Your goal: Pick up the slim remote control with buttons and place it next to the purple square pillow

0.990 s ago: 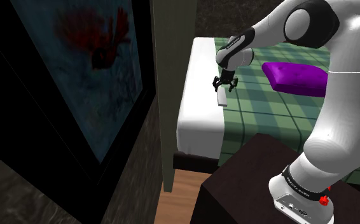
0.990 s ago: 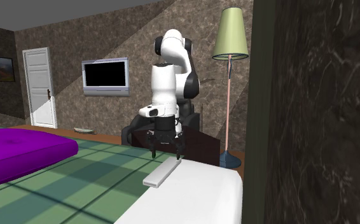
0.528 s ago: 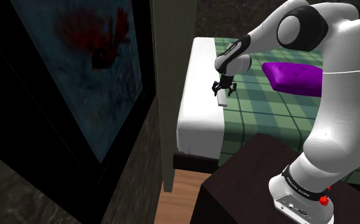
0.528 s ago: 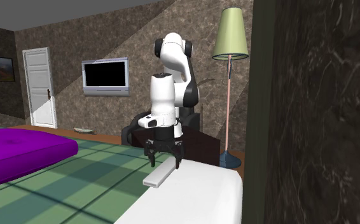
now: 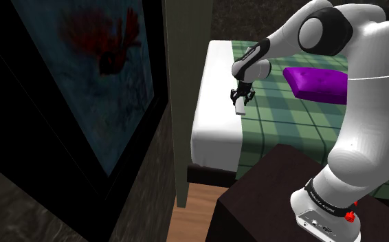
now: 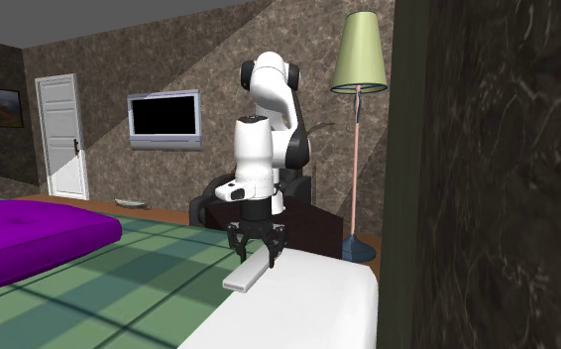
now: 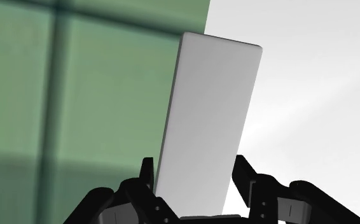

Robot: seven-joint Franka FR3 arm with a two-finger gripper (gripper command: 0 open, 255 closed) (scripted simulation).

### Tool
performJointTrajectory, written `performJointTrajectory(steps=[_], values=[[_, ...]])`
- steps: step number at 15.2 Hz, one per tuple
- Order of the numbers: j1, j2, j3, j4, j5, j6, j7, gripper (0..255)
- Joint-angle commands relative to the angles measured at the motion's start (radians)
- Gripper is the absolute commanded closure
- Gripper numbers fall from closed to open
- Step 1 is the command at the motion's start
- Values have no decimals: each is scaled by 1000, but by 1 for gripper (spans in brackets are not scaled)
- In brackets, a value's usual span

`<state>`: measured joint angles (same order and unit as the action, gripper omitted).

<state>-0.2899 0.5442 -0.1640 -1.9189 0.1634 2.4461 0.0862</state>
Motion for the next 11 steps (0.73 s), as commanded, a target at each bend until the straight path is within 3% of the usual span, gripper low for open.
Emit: performJointTrajectory(steps=[1, 11], values=[[0, 1, 0, 0, 0, 0, 0, 255], [3, -20, -4, -1, -5, -19, 4, 255]])
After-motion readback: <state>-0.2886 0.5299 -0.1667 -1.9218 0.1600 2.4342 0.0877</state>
